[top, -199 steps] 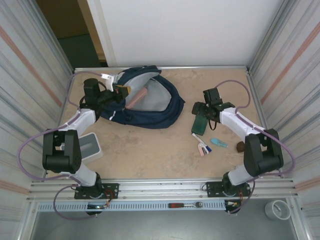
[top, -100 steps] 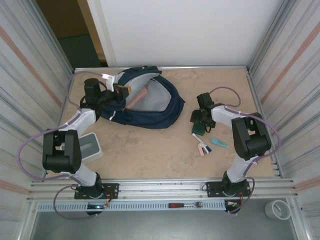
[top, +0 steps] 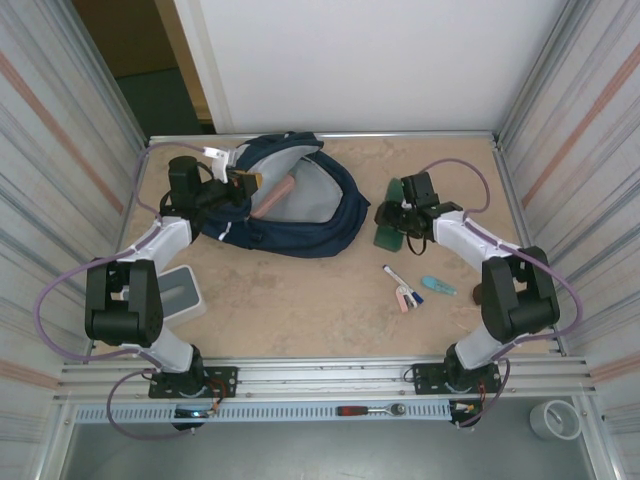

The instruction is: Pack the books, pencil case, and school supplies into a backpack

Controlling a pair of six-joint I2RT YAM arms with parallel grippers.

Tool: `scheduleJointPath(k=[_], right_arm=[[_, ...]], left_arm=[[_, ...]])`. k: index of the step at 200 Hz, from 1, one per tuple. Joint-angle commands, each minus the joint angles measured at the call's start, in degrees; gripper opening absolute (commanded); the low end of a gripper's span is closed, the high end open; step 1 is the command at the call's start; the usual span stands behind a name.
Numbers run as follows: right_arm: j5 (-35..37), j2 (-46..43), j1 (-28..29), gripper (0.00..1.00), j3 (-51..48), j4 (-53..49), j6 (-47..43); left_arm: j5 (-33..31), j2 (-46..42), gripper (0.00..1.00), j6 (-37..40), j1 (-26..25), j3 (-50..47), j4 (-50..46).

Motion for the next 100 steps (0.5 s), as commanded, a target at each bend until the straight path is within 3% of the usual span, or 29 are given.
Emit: scheduleJointPath(k=[1, 55, 100], right_arm=[[-9.43, 1.41, 5.00, 0.57, 6.22, 6.01, 3.71], [-22.97, 17.37, 10.87, 0.57, 20.93, 12.93, 13.07], [-23.32, 28.32, 11.95, 0.53, 28.62, 22.22, 21.62]], left_arm=[[1.05, -0.17, 0.13, 0.31, -0.42, 2.02, -0.02], [1.12, -0.78, 0.13, 0.37, -0.56, 1.74, -0.04], [1.47, -1.39, 0.13, 0.13, -0.63, 1.48, 0.23]])
